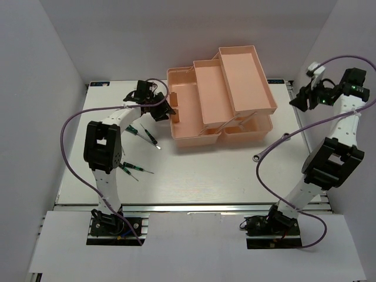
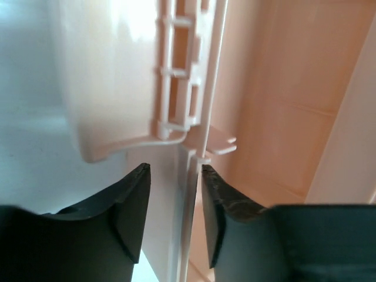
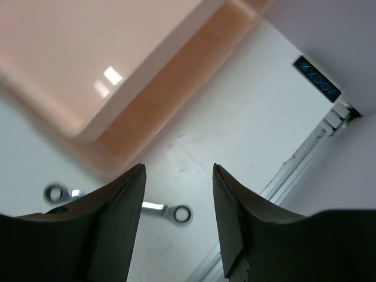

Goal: Sort the tools into containers

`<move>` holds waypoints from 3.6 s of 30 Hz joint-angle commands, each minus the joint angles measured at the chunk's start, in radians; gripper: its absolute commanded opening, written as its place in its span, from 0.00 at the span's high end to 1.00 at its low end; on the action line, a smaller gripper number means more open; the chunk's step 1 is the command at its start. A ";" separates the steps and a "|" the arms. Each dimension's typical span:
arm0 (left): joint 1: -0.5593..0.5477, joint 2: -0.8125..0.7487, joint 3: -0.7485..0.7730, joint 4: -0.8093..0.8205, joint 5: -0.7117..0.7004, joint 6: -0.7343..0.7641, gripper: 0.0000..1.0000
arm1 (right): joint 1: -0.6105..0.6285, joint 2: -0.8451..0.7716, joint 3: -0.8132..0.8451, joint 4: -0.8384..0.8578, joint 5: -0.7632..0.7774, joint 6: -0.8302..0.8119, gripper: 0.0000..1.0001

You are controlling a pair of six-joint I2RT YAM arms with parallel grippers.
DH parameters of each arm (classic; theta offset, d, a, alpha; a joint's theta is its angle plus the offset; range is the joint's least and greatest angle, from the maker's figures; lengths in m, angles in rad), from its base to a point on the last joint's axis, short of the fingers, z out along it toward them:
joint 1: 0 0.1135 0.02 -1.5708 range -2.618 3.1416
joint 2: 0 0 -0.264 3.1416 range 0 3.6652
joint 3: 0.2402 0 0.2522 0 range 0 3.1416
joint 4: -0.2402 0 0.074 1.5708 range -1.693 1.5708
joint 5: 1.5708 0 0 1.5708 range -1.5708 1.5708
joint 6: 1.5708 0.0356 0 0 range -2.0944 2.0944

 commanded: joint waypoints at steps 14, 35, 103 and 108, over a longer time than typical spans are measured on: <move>0.065 -0.360 0.071 -0.038 -0.053 0.072 0.17 | 0.045 -0.224 -0.599 -0.407 0.207 -1.323 0.20; 0.067 -1.095 -0.627 -0.069 -0.234 -0.015 0.12 | 0.212 0.067 -0.484 -0.136 0.536 -1.368 0.24; 0.067 -1.117 -0.743 -0.012 -0.199 -0.047 0.12 | 0.783 -0.035 -0.872 0.200 0.741 -0.420 0.48; 0.067 -1.115 -0.740 -0.012 -0.200 -0.046 0.12 | 0.772 -0.023 -0.886 0.190 0.784 -0.456 0.48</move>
